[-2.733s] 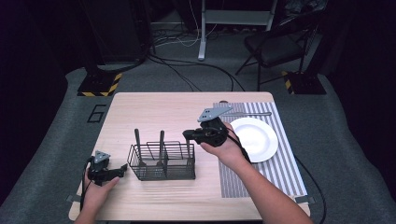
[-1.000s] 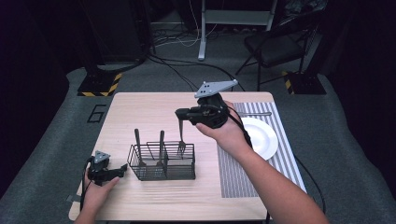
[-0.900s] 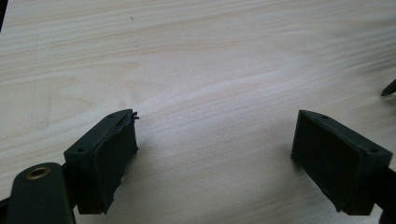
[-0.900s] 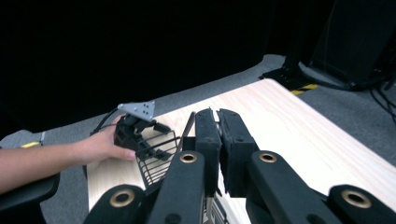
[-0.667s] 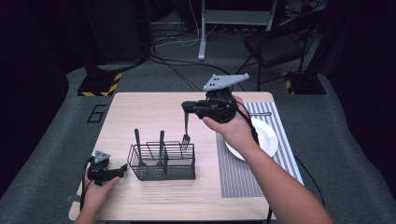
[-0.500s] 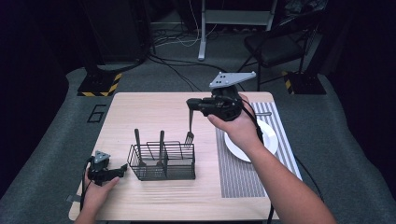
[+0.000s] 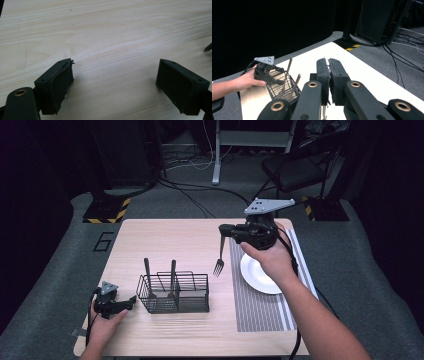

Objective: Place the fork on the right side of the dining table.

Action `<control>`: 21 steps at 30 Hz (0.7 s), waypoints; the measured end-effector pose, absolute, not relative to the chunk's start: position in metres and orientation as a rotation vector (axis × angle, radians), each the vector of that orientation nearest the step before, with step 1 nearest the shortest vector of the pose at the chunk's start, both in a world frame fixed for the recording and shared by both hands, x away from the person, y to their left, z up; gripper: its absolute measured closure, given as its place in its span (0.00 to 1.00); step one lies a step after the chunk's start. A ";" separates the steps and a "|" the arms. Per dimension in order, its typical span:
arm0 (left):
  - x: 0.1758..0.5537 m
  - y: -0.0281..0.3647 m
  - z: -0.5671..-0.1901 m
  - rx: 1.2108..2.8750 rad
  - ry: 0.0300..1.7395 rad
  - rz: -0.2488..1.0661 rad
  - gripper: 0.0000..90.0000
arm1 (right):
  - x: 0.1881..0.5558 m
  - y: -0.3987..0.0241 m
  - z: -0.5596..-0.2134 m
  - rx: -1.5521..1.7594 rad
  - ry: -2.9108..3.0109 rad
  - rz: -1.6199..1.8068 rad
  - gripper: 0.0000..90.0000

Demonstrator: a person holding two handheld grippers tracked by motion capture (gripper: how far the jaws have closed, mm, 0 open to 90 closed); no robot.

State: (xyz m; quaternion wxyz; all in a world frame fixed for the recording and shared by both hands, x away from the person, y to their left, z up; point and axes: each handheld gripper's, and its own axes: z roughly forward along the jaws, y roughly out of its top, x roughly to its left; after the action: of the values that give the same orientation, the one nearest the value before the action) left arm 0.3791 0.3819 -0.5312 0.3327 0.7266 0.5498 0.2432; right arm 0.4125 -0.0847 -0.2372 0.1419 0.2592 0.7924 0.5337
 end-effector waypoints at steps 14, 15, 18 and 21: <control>0.379 0.382 -0.531 1.899 1.436 0.635 0.15 | 0.407 -0.107 -0.265 0.812 2.248 1.483 0.96; 0.379 0.382 -0.531 1.898 1.436 0.635 0.15 | 0.407 -0.108 -0.267 0.813 2.247 1.479 0.96; 0.379 0.382 -0.531 1.898 1.436 0.635 0.15 | 0.406 -0.110 -0.272 0.821 2.246 1.466 0.96; 0.379 0.382 -0.531 1.898 1.436 0.635 0.15 | 0.404 -0.113 -0.279 0.844 2.242 1.459 0.96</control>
State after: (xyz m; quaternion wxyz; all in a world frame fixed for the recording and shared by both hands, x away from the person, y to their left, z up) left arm 0.3791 0.3819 -0.5312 0.3326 0.7267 0.5498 0.2430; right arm 0.4040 -0.1133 -0.2792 0.1673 0.2967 0.7880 0.5129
